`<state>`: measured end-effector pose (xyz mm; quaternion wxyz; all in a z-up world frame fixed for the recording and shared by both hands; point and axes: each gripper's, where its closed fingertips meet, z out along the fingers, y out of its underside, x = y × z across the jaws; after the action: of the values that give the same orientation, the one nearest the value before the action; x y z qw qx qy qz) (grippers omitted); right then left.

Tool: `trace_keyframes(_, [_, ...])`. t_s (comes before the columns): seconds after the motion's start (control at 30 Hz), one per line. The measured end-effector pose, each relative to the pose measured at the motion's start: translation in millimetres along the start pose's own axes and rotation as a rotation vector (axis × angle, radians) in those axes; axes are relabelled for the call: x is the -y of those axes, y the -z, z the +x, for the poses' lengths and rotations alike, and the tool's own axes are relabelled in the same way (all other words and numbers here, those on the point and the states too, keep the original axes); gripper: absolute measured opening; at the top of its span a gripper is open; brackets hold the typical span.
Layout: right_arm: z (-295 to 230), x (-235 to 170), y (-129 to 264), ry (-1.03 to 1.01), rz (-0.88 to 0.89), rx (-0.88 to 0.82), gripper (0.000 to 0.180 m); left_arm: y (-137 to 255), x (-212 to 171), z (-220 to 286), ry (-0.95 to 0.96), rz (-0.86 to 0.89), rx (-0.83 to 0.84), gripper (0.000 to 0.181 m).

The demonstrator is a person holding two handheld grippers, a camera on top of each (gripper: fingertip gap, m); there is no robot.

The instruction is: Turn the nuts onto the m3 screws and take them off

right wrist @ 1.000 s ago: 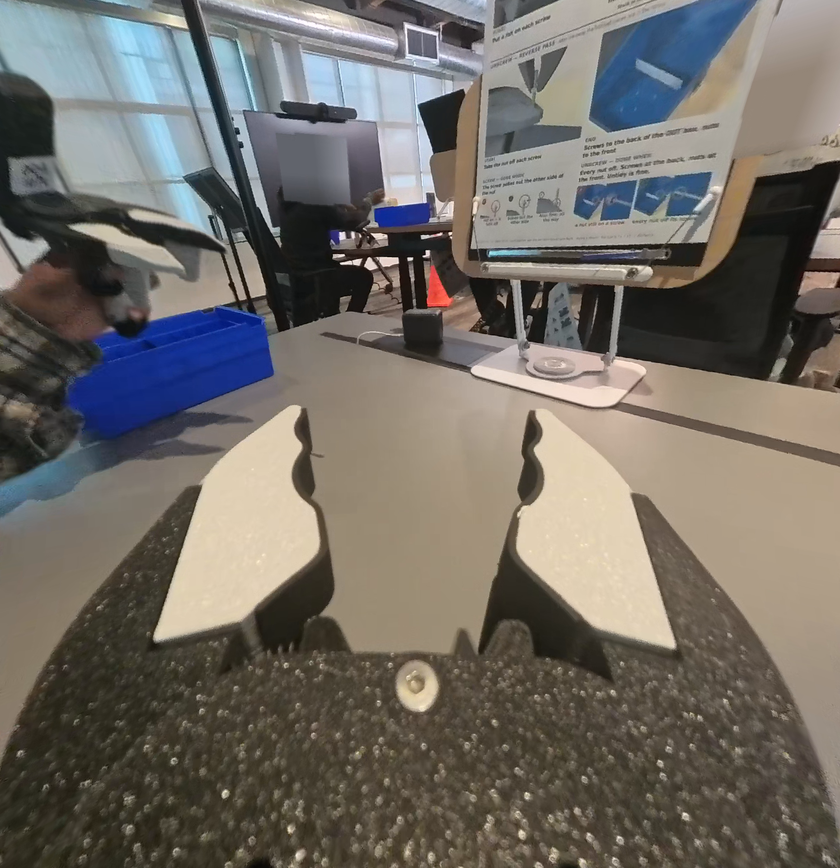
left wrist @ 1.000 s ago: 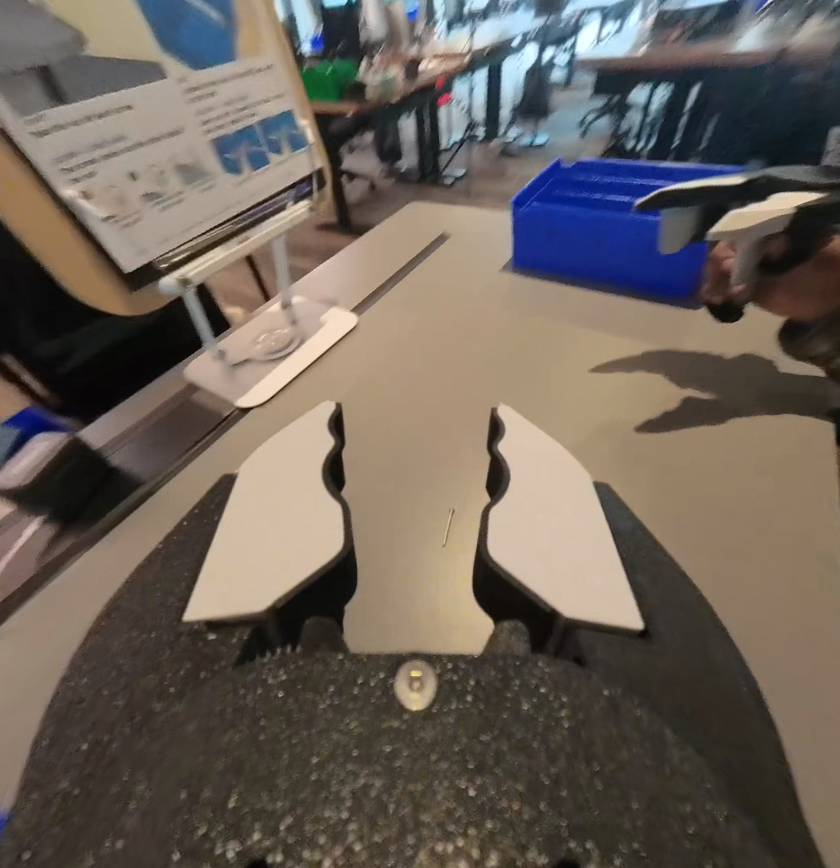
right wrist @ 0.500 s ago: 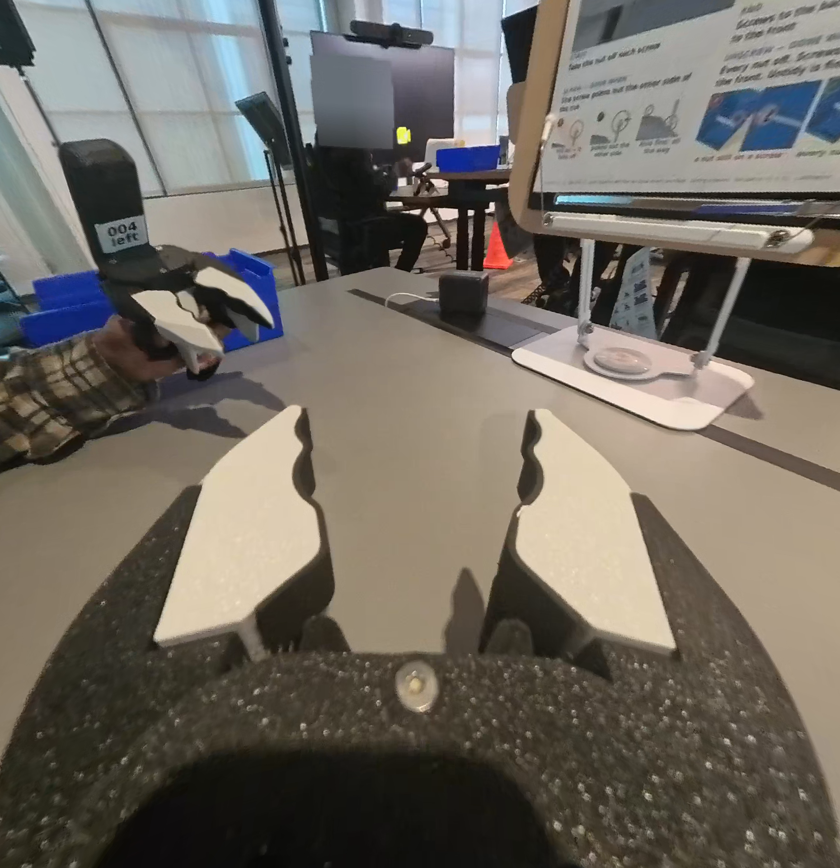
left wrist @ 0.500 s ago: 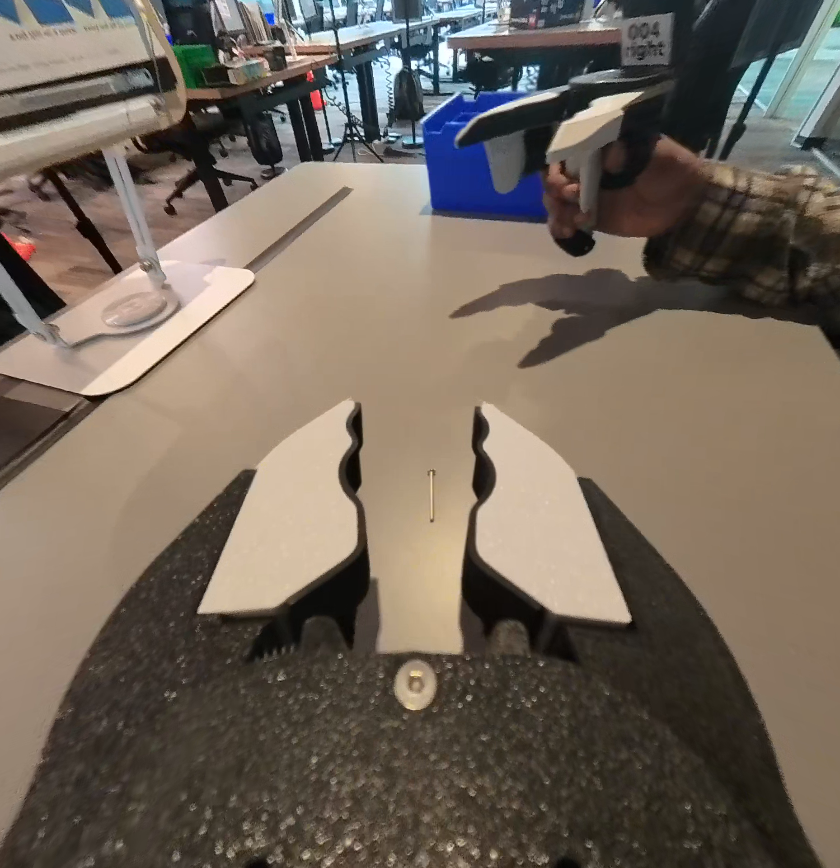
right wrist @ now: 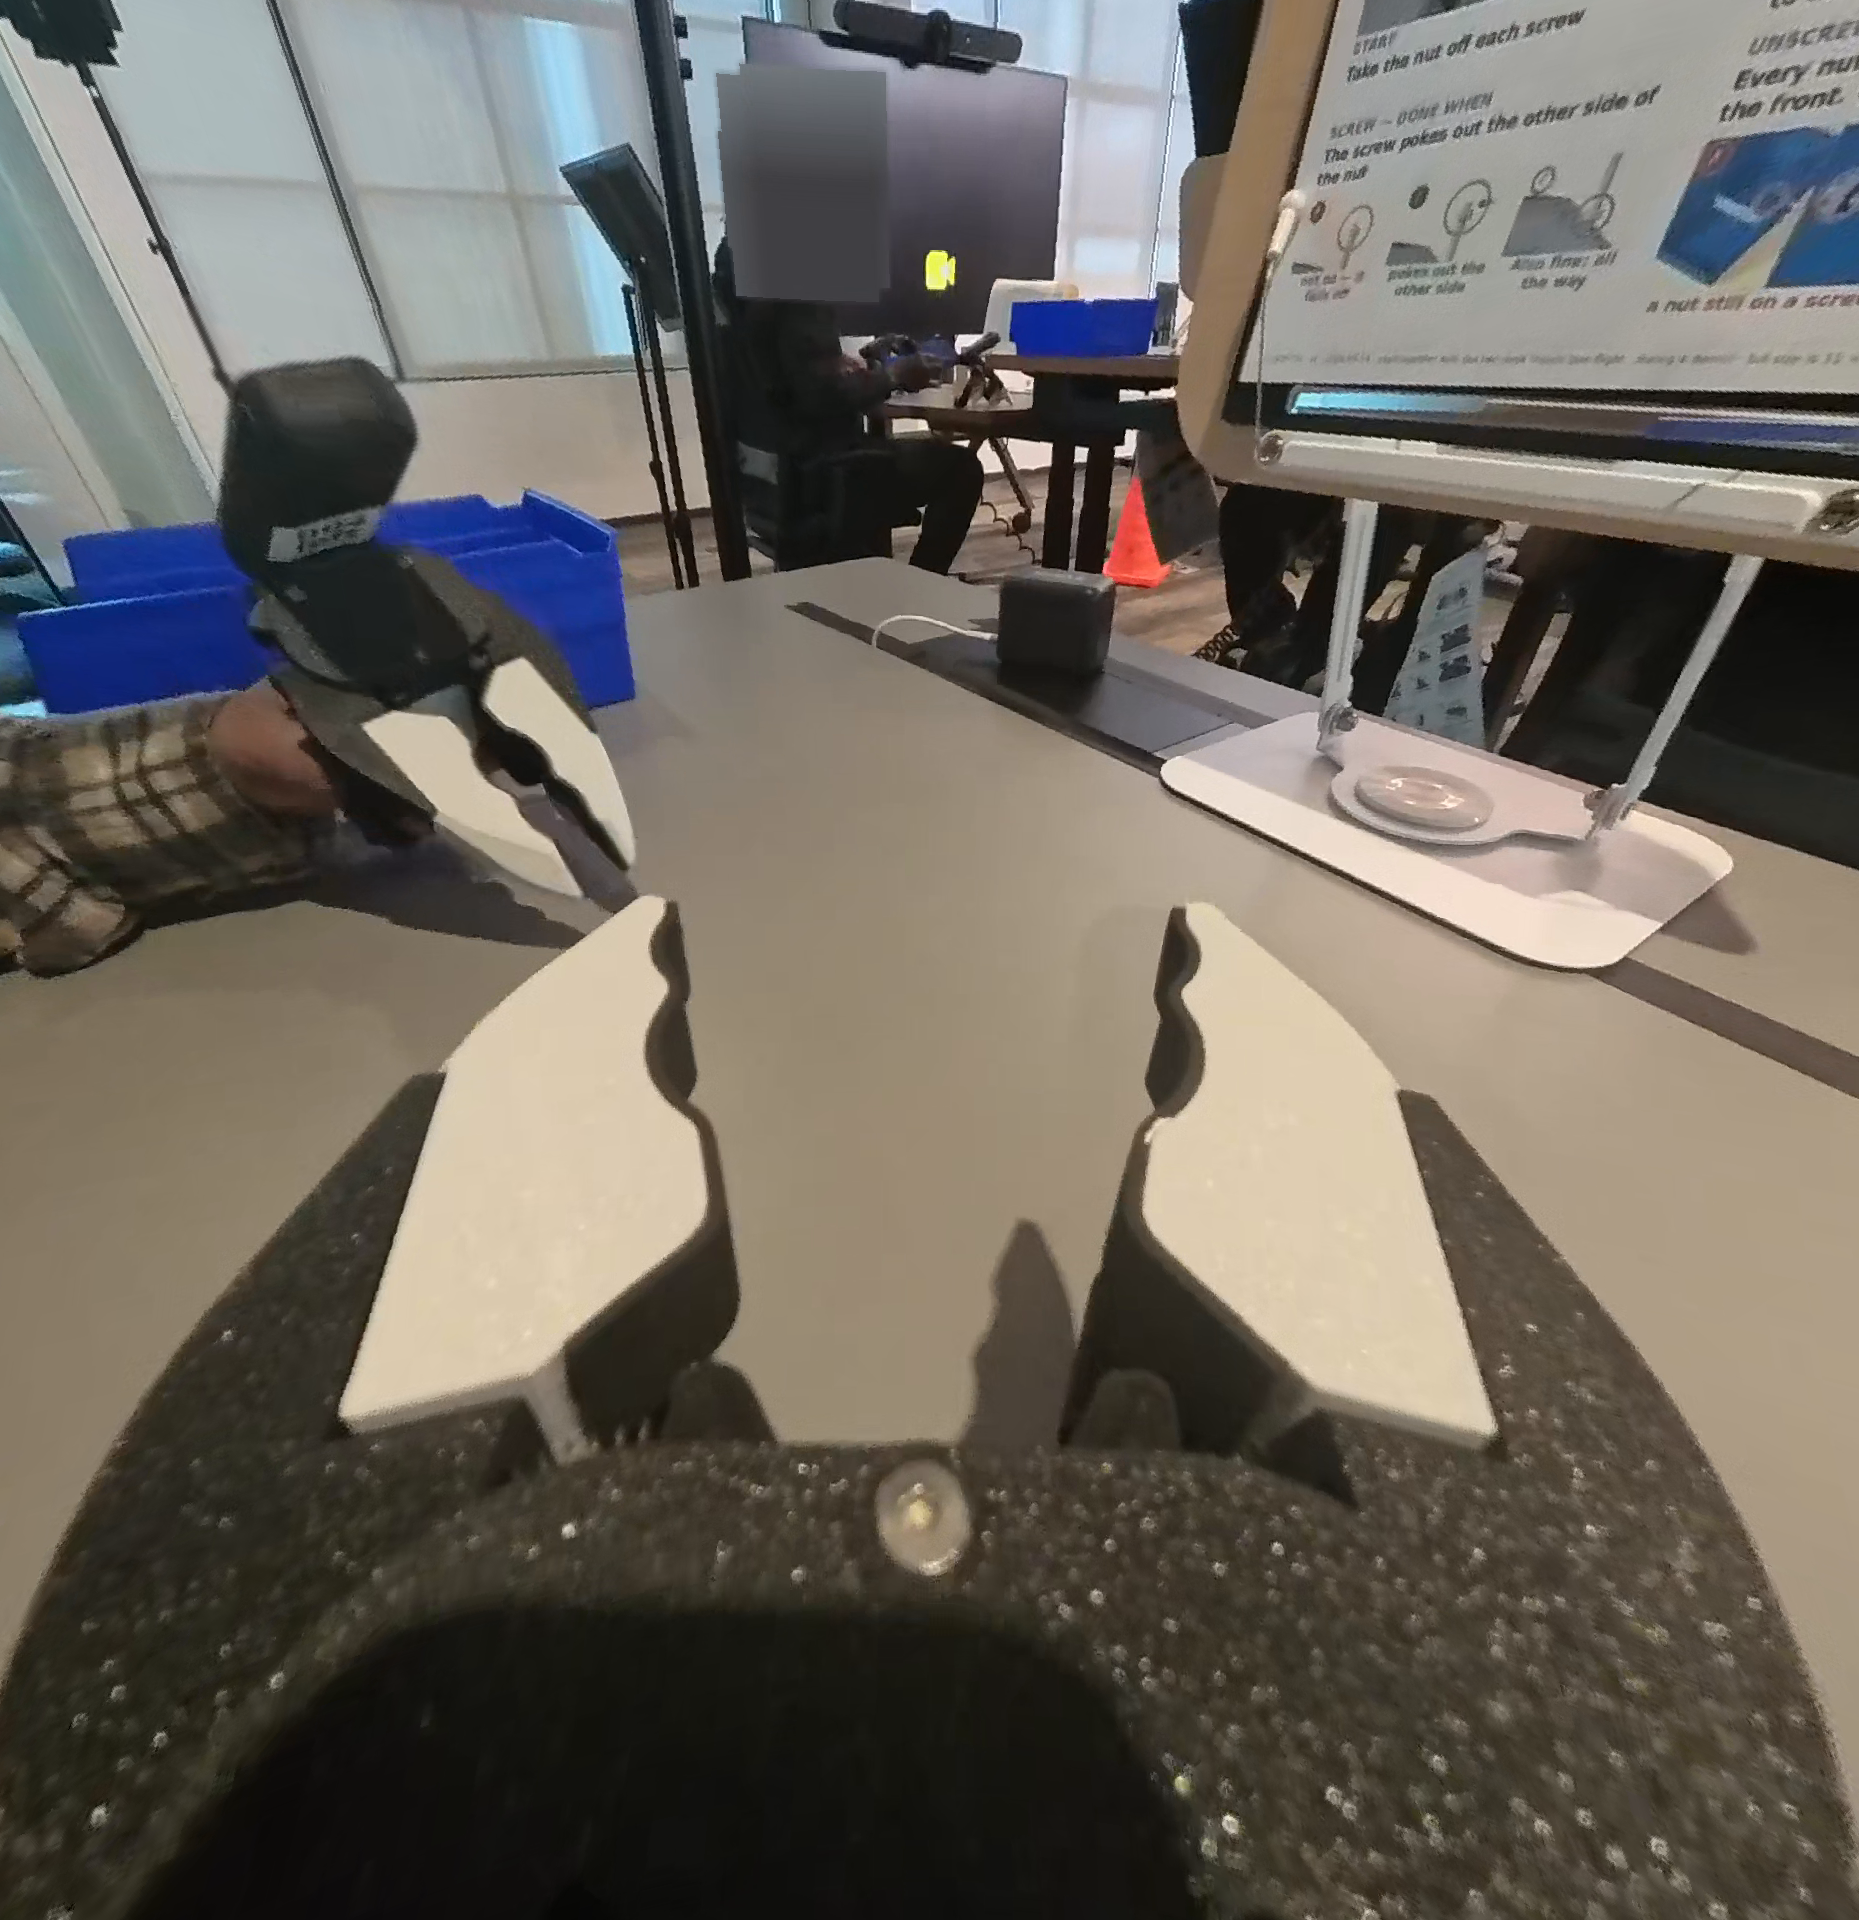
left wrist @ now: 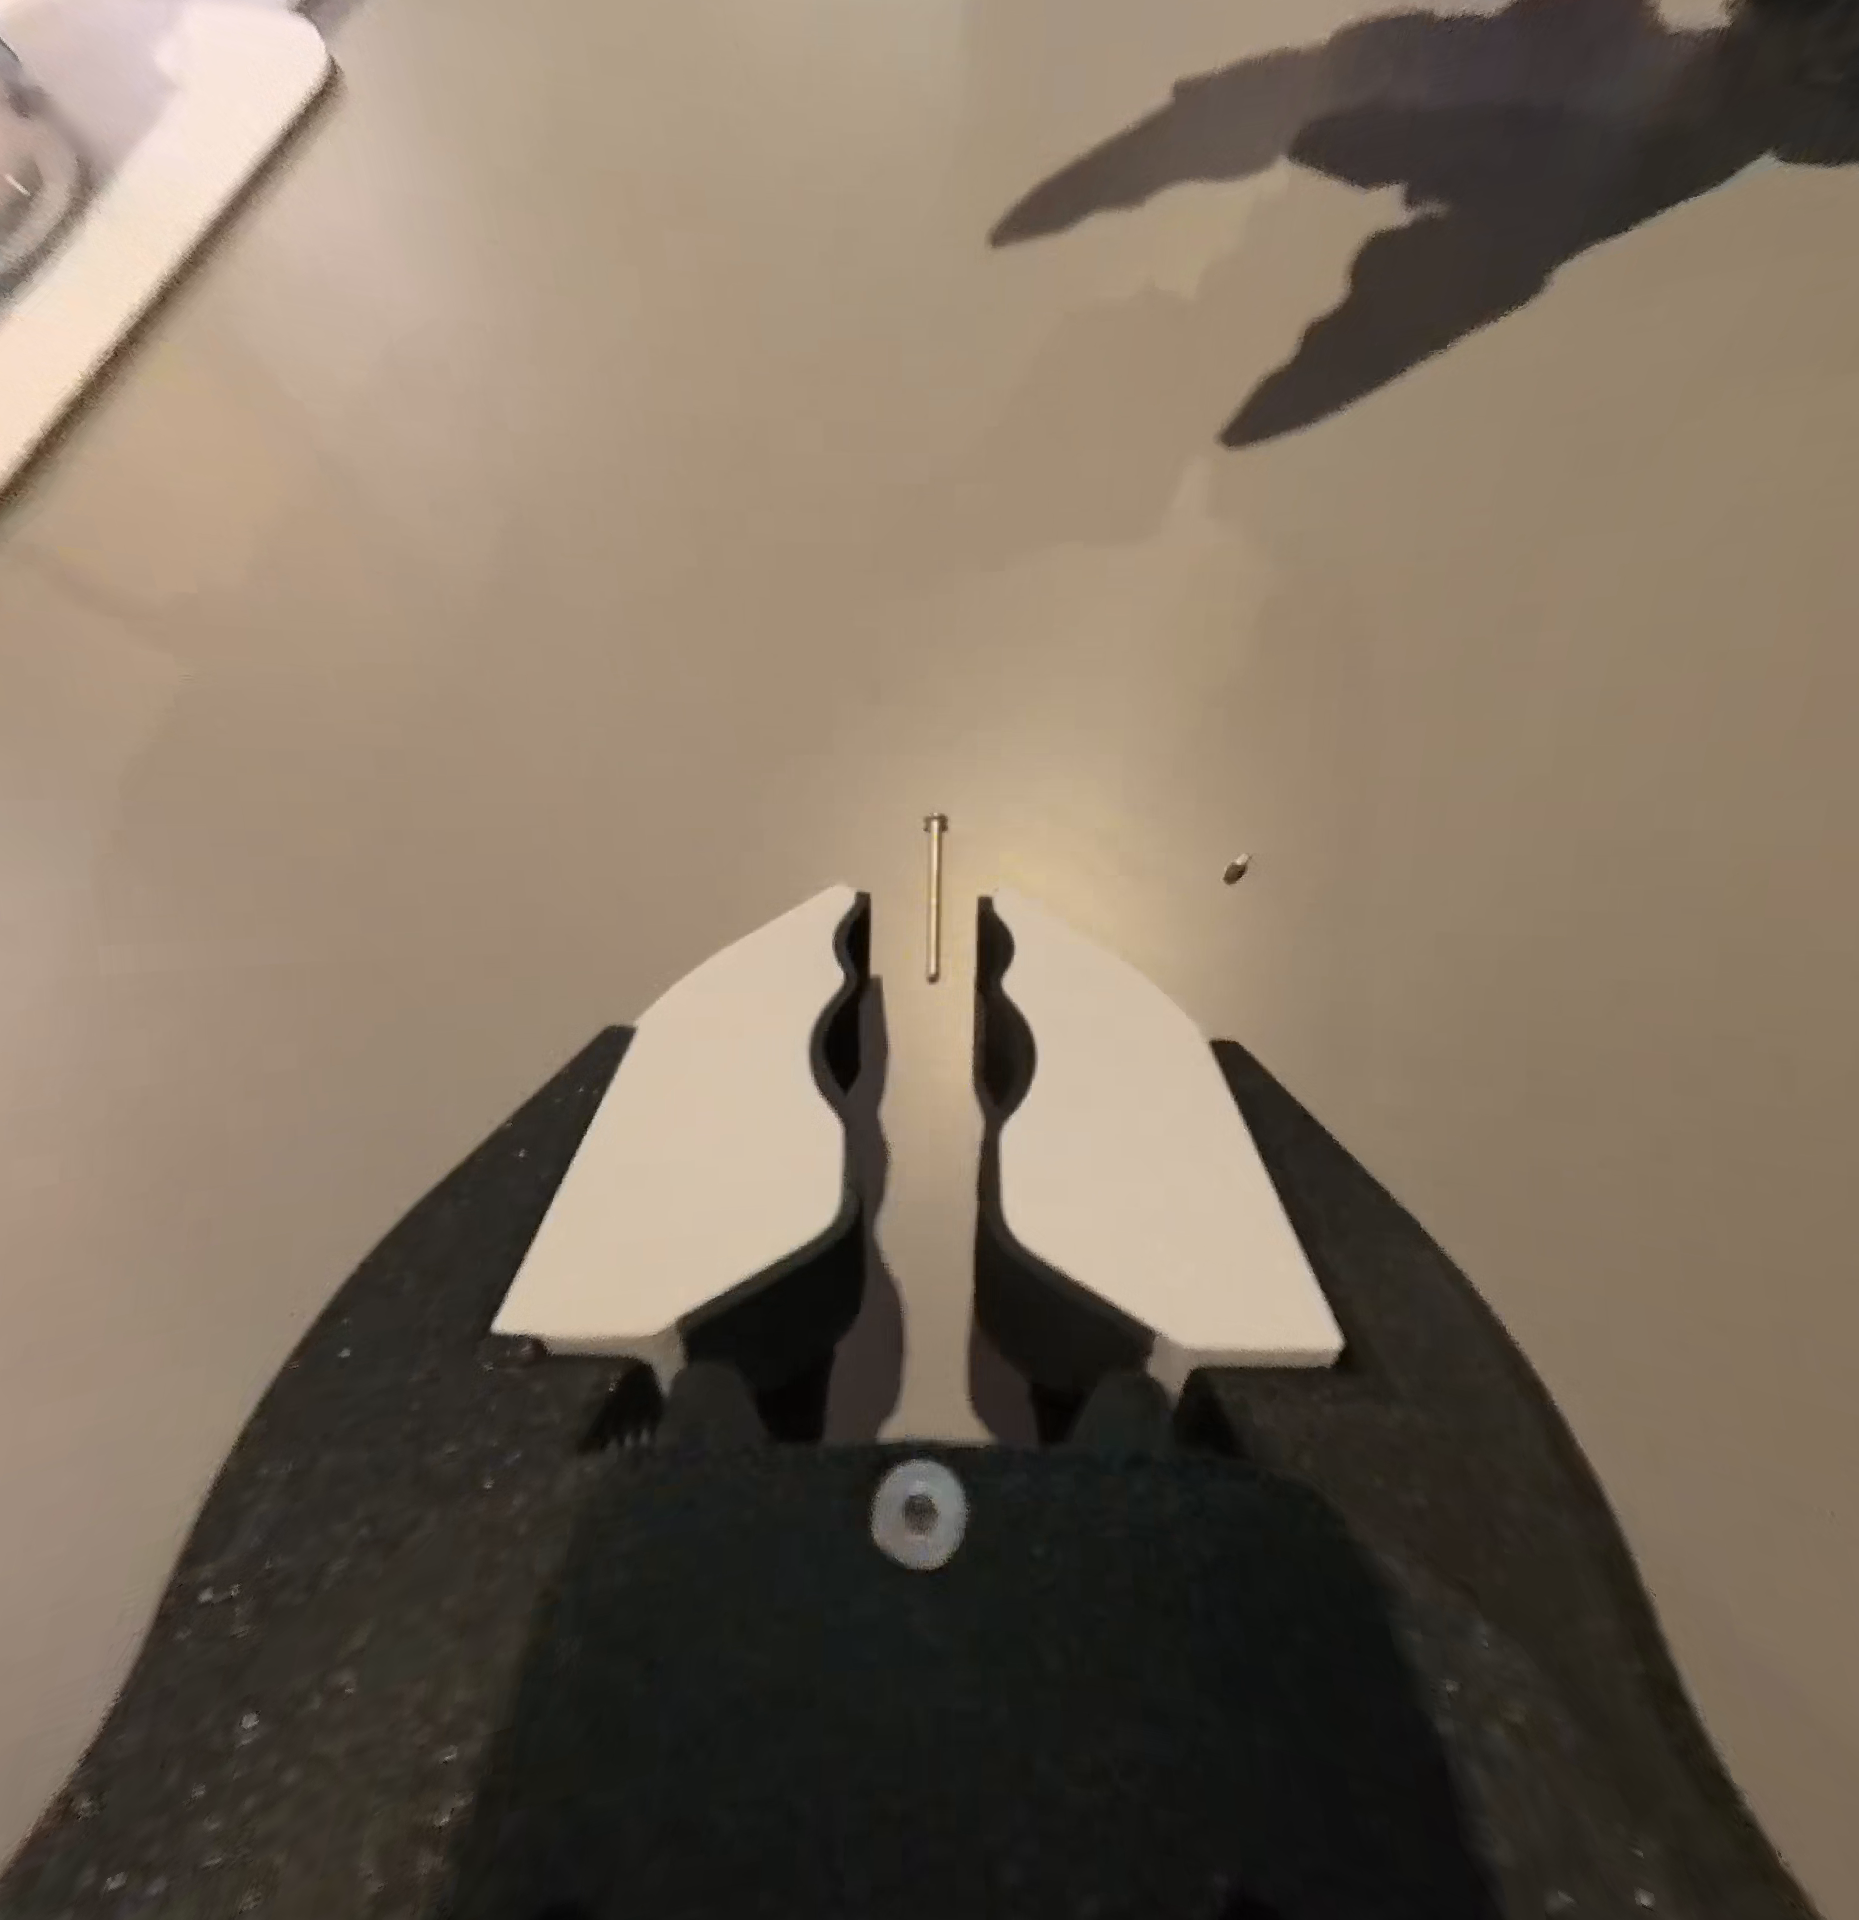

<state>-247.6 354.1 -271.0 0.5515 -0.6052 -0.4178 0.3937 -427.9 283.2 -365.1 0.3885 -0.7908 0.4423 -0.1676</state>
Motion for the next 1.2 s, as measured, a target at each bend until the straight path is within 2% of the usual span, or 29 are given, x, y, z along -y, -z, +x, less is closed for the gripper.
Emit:
trace_keyframes(0.2, [-6.0, -0.9, -0.2, 0.012, -0.012, 0.014, 0.086, -16.7, -15.6, 2.0, 0.024, -0.123, 0.011, 0.021])
trace_keyframes(0.27, [-7.2, -0.6, 0.5, 0.006, -0.009, 0.017, 0.086, -18.1, -16.3, 4.3, 0.039, -0.129, -0.006, 0.017])
trace_keyframes(0.37, [-8.0, 1.1, 0.8, 0.008, -0.002, 0.016, 0.086, -19.5, -15.9, 9.9, 0.042, -0.134, -0.039, 0.003])
trace_keyframes(0.57, [-12.9, -1.5, -2.6, 0.005, -0.013, 0.036, 0.087, -22.4, -13.4, 11.6, 0.048, -0.122, -0.044, 0.001])
trace_keyframes(0.73, [-20.4, -5.0, -6.2, 0.005, -0.033, 0.066, 0.086, -29.4, -5.8, 8.2, -0.001, -0.118, 0.013, 0.001])
trace_keyframes(0.83, [-26.8, -5.5, -7.4, -0.001, -0.035, 0.092, 0.085, -27.9, 12.7, 6.2, 0.016, -0.043, 0.014, 0.001])
trace_keyframes(1.0, [-29.1, 2.9, -12.3, -0.028, -0.002, 0.146, 0.081, -19.3, 51.5, 10.0, 0.131, 0.135, -0.117, 0.001])
trace_keyframes(1.1, [-38.8, 13.2, -22.5, -0.029, -0.009, 0.259, 0.076, -15.9, 71.6, 12.9, 0.146, 0.211, -0.172, 0.001])
trace_keyframes(1.2, [-54.9, 11.4, -34.8, 0.016, -0.068, 0.393, 0.064, -16.8, 89.3, 17.0, 0.144, 0.263, -0.210, 0.001])
